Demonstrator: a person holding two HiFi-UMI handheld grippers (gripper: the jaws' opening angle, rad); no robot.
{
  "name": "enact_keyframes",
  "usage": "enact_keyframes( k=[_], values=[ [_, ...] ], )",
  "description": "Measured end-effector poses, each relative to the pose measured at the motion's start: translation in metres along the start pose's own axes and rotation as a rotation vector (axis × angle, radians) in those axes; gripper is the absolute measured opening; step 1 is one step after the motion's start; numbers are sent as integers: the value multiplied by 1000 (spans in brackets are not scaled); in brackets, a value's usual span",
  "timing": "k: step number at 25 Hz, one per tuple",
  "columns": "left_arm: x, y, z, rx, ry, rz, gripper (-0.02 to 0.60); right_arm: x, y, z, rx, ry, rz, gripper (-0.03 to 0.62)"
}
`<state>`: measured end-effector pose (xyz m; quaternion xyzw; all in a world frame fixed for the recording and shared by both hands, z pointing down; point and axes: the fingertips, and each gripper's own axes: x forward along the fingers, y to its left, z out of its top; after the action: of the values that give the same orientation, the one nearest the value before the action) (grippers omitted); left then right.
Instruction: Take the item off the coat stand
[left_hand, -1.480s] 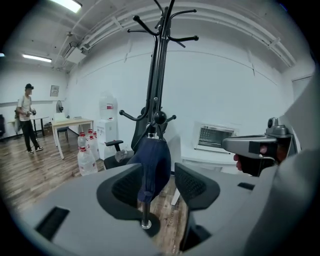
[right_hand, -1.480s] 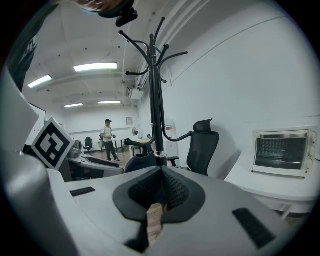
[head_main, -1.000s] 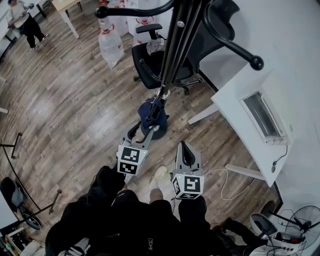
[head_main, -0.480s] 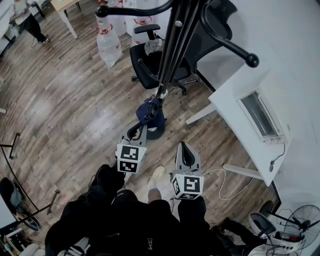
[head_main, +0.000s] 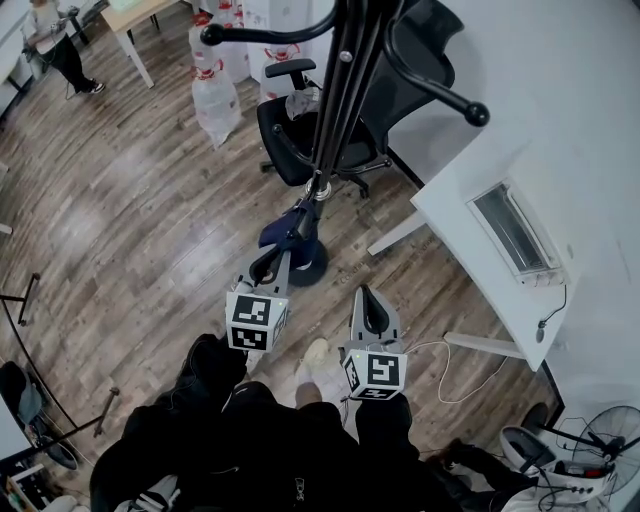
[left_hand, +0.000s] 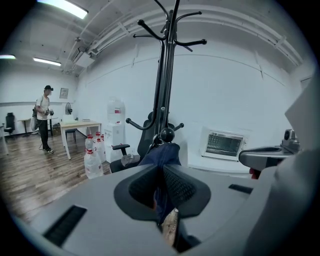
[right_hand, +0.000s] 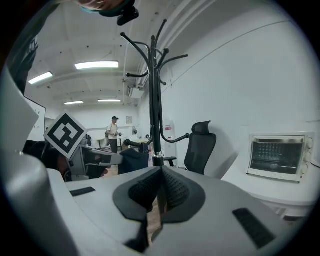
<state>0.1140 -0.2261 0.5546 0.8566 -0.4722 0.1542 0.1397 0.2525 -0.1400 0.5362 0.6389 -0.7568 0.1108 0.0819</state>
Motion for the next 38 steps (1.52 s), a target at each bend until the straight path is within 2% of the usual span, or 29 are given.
enact_keyframes(
  k=[9, 22, 38],
  values=[
    [-23, -1, 13, -6, -22, -6, 44, -13, 10, 12, 1, -31, -8, 16],
    [-49, 7, 26, 0, -56, 21, 44, -13, 27, 23, -14, -55, 25, 16],
    [-82, 21, 66, 30, -135, 45, 44, -5, 44, 43, -21, -90, 52, 15]
  ],
)
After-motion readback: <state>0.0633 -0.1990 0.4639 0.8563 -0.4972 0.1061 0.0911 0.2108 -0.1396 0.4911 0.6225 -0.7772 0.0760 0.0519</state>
